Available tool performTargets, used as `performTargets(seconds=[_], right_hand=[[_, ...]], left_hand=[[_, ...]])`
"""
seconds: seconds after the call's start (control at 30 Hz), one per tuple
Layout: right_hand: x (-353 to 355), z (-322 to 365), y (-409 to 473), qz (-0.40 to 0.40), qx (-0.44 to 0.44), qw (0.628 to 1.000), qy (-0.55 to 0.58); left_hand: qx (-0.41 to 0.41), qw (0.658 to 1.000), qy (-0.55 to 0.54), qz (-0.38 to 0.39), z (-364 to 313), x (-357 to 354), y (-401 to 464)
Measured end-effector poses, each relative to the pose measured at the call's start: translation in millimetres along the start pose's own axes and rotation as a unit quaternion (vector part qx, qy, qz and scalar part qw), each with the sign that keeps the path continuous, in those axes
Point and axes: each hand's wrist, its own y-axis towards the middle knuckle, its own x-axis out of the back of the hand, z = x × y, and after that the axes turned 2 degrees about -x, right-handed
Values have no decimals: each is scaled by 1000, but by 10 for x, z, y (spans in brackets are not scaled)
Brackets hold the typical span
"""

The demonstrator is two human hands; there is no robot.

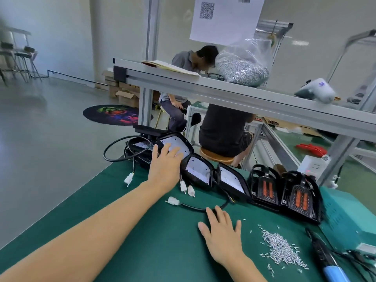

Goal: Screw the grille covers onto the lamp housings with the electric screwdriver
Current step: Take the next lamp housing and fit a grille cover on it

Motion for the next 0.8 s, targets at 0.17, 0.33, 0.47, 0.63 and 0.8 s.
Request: performTargets(seconds=[0.17, 0.33, 0.47, 0.63, 0.8], right_hand=[[117, 49, 29, -28, 2, 999, 20], [178, 146, 68, -36, 20, 999, 19], [150, 226, 112, -40, 31, 999, 20], [138, 301, 170, -47, 45, 998, 23], [179, 355, 210, -54, 58, 996, 30]], left_hand=[[59, 995, 7, -76, 392, 122, 356], [82, 995, 62, -14, 857, 169, 659], [59, 991, 86, 79, 1038, 136, 805], [21, 990, 136, 39, 1107, 67, 922], [-27, 980, 193, 27, 1149, 97, 1021]])
